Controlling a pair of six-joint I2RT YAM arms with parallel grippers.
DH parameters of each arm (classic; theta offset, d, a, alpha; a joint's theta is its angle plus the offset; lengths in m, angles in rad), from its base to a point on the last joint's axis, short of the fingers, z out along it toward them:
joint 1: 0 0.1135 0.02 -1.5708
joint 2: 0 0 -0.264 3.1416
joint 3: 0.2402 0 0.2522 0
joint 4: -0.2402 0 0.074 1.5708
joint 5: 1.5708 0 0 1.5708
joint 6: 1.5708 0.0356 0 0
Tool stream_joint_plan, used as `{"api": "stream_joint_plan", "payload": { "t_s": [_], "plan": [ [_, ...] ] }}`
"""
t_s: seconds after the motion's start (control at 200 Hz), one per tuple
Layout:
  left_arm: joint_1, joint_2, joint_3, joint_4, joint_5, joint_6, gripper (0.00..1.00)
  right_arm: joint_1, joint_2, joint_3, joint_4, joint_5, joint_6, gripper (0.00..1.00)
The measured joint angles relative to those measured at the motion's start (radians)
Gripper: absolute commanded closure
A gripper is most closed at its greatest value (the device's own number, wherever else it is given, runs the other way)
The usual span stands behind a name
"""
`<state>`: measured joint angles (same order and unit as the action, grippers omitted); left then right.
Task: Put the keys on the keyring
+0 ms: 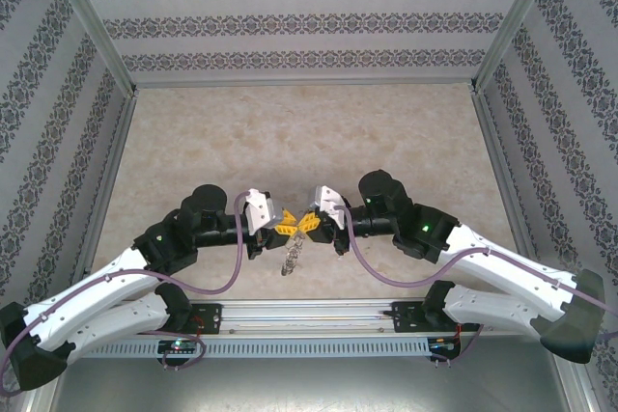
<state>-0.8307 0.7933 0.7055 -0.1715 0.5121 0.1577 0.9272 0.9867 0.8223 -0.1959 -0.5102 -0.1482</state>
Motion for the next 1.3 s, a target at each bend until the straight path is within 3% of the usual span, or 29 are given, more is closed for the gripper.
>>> {"api": "stream_joint_plan", "payload": {
  "t_s": [0.635,0.949,1.054,1.149,1.299],
  "plan": [
    [-0.002,0.015,0.008,-0.006,0.0,0.005,0.76,0.0,-0.039,0.0,-0.009,-0.014,-0.042,1.0],
    [-0.004,0.035,0.008,-0.012,0.011,0.023,0.88,0.0,-0.018,0.0,-0.004,-0.014,-0.042,1.0],
    [-0.006,0.038,0.008,-0.021,0.018,0.025,1.0,0.0,-0.015,0.0,-0.009,-0.014,-0.043,1.0],
    [-0.006,0.037,0.009,-0.024,0.024,0.026,1.0,0.0,-0.015,0.0,-0.011,-0.014,-0.043,1.0],
    [-0.006,0.029,0.008,-0.024,0.023,0.02,1.0,0.0,-0.016,-0.002,0.005,-0.027,-0.032,0.68]
  ]
}}
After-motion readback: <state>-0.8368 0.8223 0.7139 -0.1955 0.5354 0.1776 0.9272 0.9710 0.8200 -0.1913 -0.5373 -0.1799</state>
